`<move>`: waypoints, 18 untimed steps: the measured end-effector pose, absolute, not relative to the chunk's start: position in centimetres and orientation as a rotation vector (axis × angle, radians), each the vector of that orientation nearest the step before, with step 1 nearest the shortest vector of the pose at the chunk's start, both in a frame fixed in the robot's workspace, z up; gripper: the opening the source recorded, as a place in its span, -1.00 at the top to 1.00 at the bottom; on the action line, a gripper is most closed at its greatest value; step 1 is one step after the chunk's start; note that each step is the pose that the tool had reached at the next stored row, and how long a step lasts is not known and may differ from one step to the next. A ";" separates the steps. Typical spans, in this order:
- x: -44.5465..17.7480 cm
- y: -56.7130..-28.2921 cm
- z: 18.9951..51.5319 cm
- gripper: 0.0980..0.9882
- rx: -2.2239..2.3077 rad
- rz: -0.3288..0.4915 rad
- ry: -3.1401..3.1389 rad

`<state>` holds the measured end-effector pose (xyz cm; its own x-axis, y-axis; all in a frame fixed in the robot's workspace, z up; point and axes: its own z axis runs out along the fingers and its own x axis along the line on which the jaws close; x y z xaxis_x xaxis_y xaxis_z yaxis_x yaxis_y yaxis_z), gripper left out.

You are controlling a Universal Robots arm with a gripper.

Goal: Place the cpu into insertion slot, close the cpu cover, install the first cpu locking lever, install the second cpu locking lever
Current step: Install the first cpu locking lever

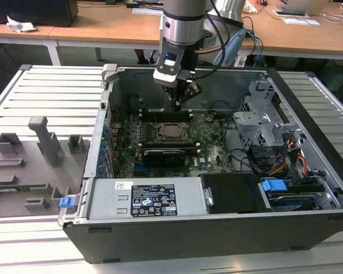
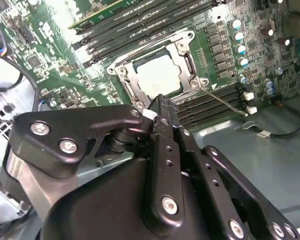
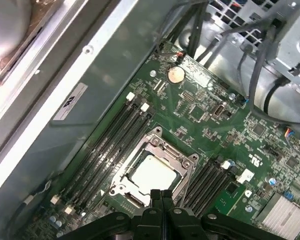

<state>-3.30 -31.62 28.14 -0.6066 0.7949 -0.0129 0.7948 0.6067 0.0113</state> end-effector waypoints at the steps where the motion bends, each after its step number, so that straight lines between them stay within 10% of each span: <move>1: -3.3 -31.6 28.1 0.98 1.366 0.007 2.810; 18: -3.3 -31.6 28.1 0.98 1.061 0.010 2.940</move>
<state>-3.30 -31.62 28.14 -0.7692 0.6388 -0.0129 0.6387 0.7693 0.0113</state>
